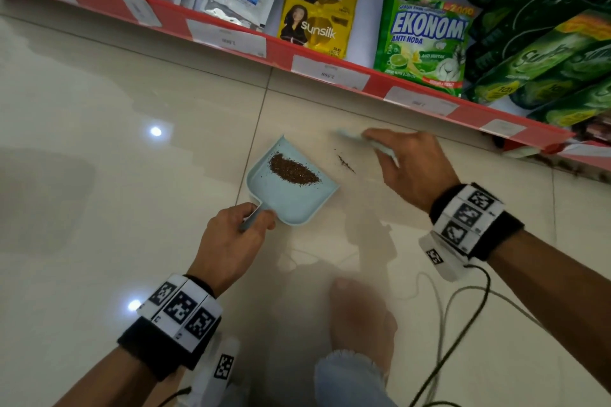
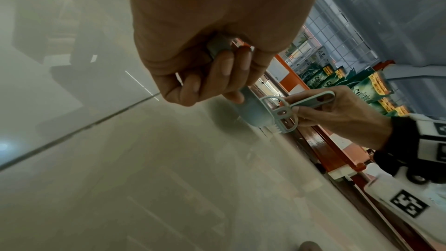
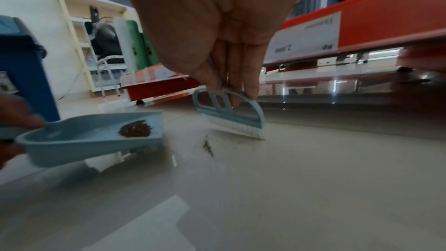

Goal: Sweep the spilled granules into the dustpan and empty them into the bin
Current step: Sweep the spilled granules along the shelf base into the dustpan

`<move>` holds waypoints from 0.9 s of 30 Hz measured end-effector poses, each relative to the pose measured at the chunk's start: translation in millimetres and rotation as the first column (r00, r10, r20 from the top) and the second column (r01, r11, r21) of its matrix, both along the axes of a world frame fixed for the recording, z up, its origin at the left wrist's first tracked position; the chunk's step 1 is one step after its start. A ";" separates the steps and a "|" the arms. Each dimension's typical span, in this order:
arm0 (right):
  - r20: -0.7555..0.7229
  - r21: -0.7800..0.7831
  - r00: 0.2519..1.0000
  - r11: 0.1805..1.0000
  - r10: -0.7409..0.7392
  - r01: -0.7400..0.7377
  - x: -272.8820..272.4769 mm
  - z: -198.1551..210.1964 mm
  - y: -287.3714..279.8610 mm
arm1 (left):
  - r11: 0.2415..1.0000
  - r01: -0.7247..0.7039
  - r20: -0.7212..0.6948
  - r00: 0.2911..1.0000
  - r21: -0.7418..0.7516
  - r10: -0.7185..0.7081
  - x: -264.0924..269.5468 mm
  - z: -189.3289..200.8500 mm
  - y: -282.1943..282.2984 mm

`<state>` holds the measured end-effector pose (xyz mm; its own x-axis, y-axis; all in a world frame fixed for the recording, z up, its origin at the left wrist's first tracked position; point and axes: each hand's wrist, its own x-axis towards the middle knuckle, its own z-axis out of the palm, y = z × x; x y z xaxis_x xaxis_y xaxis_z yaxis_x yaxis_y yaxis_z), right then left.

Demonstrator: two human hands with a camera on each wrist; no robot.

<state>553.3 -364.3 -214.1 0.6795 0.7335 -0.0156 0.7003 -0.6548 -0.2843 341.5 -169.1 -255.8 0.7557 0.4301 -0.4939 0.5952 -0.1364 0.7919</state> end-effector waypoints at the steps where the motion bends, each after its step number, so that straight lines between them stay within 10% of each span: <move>1: 0.036 -0.012 0.998 0.999 -0.048 0.049 7.9 0.6 3.9 | 1.000 0.000 0.005 1.000 0.000 0.000 0.3 -0.4 0.1; 5: 0.121 -0.131 0.980 0.976 -0.157 0.173 27.7 -7.4 35.1 | 1.000 0.009 0.008 1.000 0.007 -0.010 0.7 -0.3 1.0; 13: -0.150 -0.109 0.984 0.987 0.099 -0.116 -2.8 -5.7 37.4 | 0.999 -0.030 -0.024 0.999 0.041 0.032 -8.5 -3.2 8.1; 21: 0.050 -0.005 0.994 0.995 0.097 -0.097 23.9 12.8 74.9 | 0.999 -0.010 -0.020 1.000 0.049 0.011 -6.5 -4.5 5.1; 27: -0.064 -0.138 0.960 0.950 0.273 -0.279 27.0 -6.5 122.0 | 0.998 -0.003 -0.034 0.999 0.057 0.005 -14.4 -2.2 2.7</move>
